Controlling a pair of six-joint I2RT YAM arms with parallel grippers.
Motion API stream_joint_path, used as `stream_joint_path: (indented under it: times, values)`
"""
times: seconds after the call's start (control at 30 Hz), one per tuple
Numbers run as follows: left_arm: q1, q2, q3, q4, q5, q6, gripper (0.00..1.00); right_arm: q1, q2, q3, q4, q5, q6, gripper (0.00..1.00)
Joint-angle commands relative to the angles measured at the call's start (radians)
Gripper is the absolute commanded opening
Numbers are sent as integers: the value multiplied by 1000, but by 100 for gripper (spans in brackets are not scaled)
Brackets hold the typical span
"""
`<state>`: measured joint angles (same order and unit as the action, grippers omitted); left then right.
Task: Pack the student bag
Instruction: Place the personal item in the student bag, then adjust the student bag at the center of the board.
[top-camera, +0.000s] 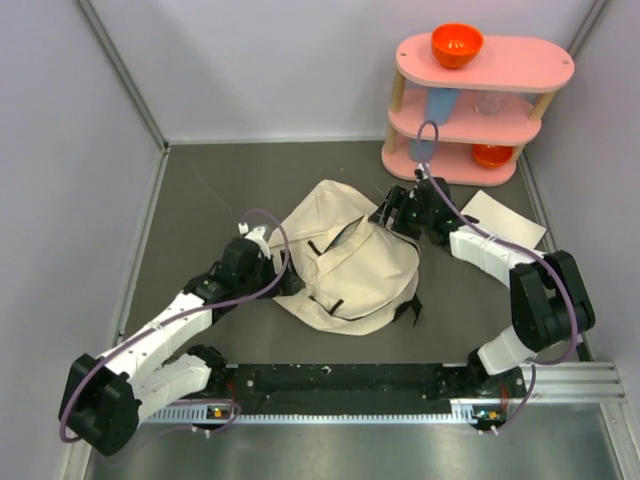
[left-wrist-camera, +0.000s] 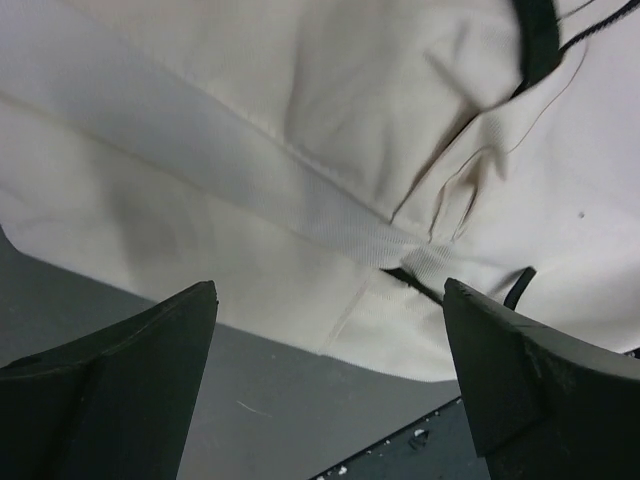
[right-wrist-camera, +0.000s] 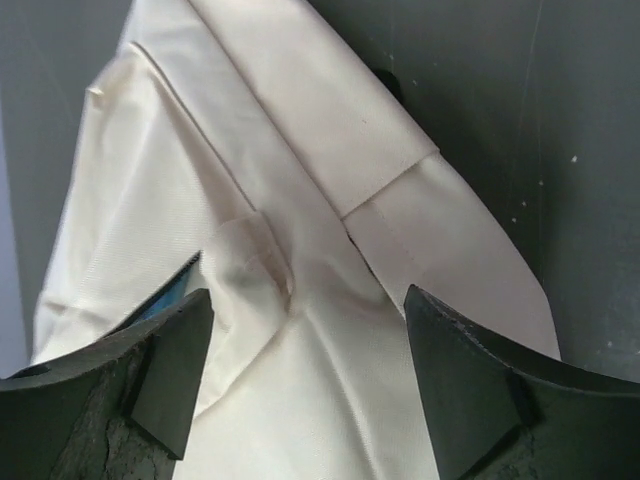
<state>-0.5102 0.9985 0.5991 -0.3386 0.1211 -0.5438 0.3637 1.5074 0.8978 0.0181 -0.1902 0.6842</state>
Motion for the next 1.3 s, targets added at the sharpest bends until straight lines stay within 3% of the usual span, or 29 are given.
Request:
stream_joint_path:
  times: [0.0, 0.2, 0.33, 0.6, 0.77, 0.93, 1.13, 1.27]
  values:
    - [4, -84, -111, 154, 74, -172, 99, -8, 43, 55, -89, -3, -97, 77]
    - [25, -87, -225, 384, 133, -263, 99, 33, 11, -100, -24, -110, -86, 74]
    - [62, -12, -246, 498, 184, -292, 99, 102, -33, -241, 83, -138, 23, 70]
    - [260, 161, -188, 613, 365, -246, 99, 351, -185, -427, 169, 52, 238, 69]
    - [323, 180, -59, 419, 376, -108, 99, 385, -329, -383, 11, 237, 223, 70]
    - [360, 190, -84, 515, 454, -156, 99, 383, -470, -235, -93, 388, -27, 72]
    - [361, 249, -117, 613, 506, -202, 90, 382, -342, 9, -176, 255, -124, 73]
    - [361, 282, -121, 633, 514, -202, 74, 383, -255, 81, -130, 128, -106, 71]
